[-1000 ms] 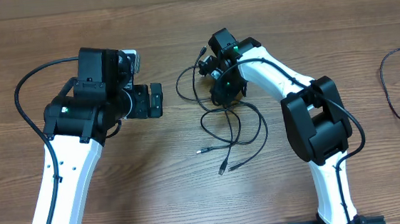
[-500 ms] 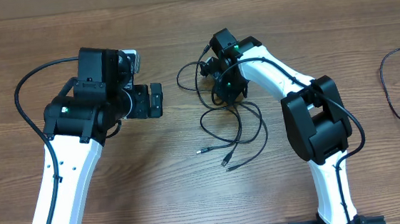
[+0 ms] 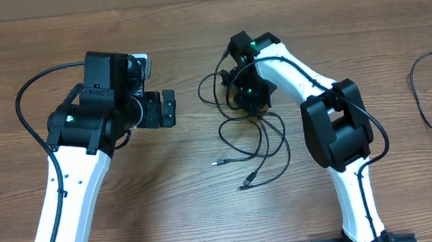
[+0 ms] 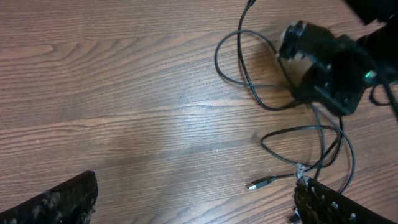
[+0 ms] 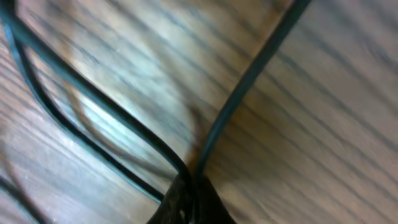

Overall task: Untangle cables
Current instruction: 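Pull the cable up and right, laying it at the right edge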

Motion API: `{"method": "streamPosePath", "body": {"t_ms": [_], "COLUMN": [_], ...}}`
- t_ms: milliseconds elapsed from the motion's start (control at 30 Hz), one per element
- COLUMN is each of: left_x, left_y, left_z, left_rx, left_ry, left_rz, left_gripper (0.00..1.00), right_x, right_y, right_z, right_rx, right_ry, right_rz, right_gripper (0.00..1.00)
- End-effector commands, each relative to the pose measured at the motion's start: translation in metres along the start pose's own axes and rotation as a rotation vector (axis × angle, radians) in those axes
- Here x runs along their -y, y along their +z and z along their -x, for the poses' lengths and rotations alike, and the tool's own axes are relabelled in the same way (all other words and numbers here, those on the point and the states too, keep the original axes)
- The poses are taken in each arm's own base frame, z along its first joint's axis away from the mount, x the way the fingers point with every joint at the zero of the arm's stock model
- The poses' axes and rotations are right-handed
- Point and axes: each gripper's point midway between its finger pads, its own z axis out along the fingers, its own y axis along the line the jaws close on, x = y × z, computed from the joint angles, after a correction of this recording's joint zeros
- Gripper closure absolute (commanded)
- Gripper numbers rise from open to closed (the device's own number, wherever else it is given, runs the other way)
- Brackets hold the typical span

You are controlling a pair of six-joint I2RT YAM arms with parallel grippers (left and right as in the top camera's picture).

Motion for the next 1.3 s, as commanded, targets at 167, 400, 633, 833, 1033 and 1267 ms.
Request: {"method": "streamPosePath", "body": {"t_ms": [167,400,633,833,1033,1267], "left_x": [-0.002,-0.002,-0.002,-0.002,-0.002,-0.002], "left_y": [-0.002,-0.002,-0.002,-0.002,-0.002,-0.002], "left_z": [0.006,0.006,0.006,0.006,0.006,0.006], "left_rx": [0.013,0.012,0.013,0.013,0.013,0.012], "left_ry": [-0.009,-0.009,-0.009,-0.009,-0.009,-0.009], "left_rz": [0.008,0.008,0.008,0.008,0.008,0.008], "left_gripper": [0.0,0.0,0.0,0.0,0.0,0.0], "right_x": [0.043,0.04,0.02,0.008,0.01,0.008], "right_y": [-0.125,-0.25,-0.356,-0.444,-0.523,-0.597], "right_z": [0.027,0.021,-0.002,-0.03,-0.064,-0.101], "right_rx": [0.249,0.518,0.791,1.053,1.301,1.545], "right_ry": [0.179,0.178,0.149,0.188,0.283,0.357], "right_rz": [-0.089,-0.178,-0.267,-0.368,-0.516,-0.662], "right_gripper": [0.96,0.96,0.96,0.96,0.96,0.96]}}
